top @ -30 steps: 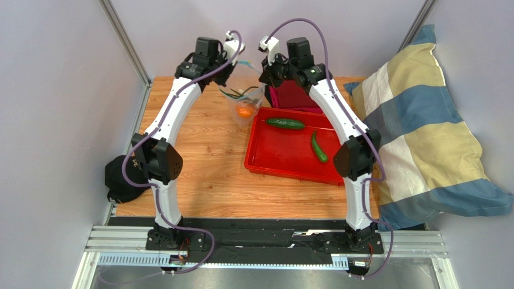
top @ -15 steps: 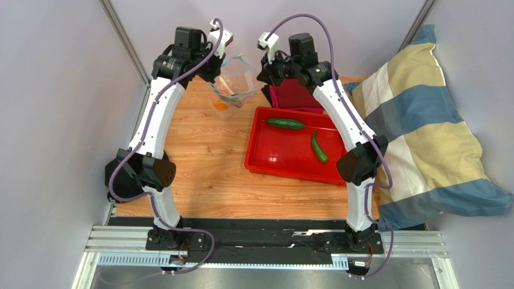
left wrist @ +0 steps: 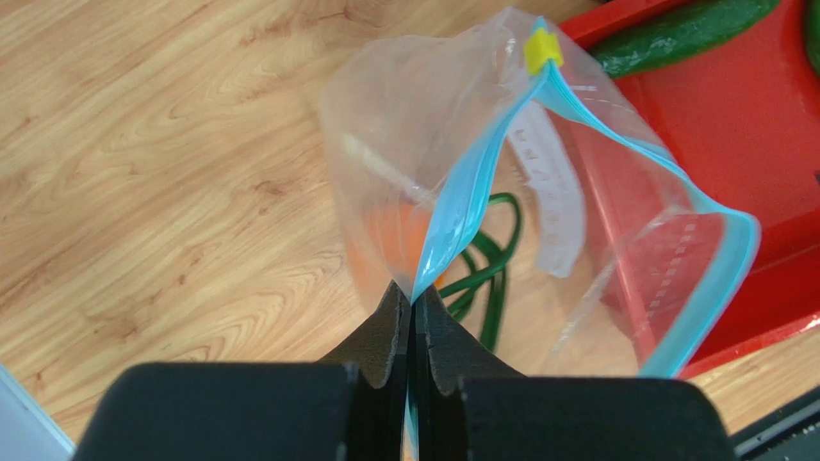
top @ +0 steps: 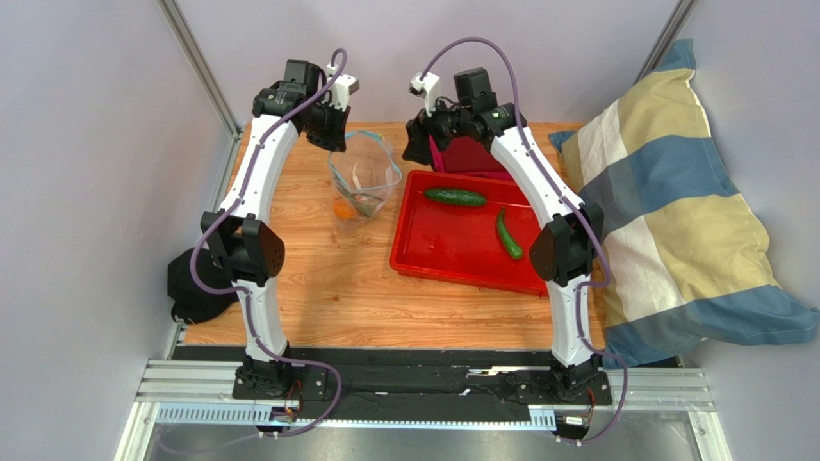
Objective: Place the food in the zip-top bag and seal the zipper
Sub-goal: Adjust the zipper food storage bag at the center of the board, then pick up the fake vegetable from the bin.
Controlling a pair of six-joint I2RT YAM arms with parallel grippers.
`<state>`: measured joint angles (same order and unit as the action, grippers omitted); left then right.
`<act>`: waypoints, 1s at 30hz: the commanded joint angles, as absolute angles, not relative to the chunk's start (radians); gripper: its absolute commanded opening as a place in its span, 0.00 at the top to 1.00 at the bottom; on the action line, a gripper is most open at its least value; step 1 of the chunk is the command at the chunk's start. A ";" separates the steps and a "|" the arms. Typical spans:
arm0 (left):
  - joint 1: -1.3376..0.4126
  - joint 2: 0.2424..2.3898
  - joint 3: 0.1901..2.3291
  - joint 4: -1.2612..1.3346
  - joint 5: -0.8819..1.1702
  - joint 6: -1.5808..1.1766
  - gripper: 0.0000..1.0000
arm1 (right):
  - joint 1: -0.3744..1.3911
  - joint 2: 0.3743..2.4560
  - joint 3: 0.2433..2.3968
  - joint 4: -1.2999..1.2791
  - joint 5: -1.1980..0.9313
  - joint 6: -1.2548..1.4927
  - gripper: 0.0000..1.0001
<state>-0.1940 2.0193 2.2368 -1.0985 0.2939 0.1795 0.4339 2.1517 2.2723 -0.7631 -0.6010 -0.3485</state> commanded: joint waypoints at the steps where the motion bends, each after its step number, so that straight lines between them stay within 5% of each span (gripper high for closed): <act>1: -0.196 2.013 2.250 -1.108 0.342 0.160 1.00 | 0.376 2.108 2.227 -0.761 -0.627 -0.400 0.04; 12: -0.196 2.045 2.267 -1.117 0.365 0.152 1.00 | 0.342 2.175 2.099 -0.882 -0.382 -0.949 0.11; 18: -0.196 2.045 2.270 -1.120 0.367 0.158 1.00 | 0.342 2.240 2.102 -0.908 -0.359 -1.011 0.19; 24: -0.196 2.049 2.270 -1.118 0.374 0.152 1.00 | 0.362 2.237 2.025 -0.862 -0.351 -1.019 0.37; 30: -0.196 2.049 2.267 -1.121 0.376 0.156 1.00 | 0.371 2.198 1.941 -0.789 -0.336 -1.011 0.38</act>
<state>-0.1951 2.0464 2.2368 -1.1191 0.3561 0.1646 0.3580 2.2463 1.9858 -0.8436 -0.3466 -0.9974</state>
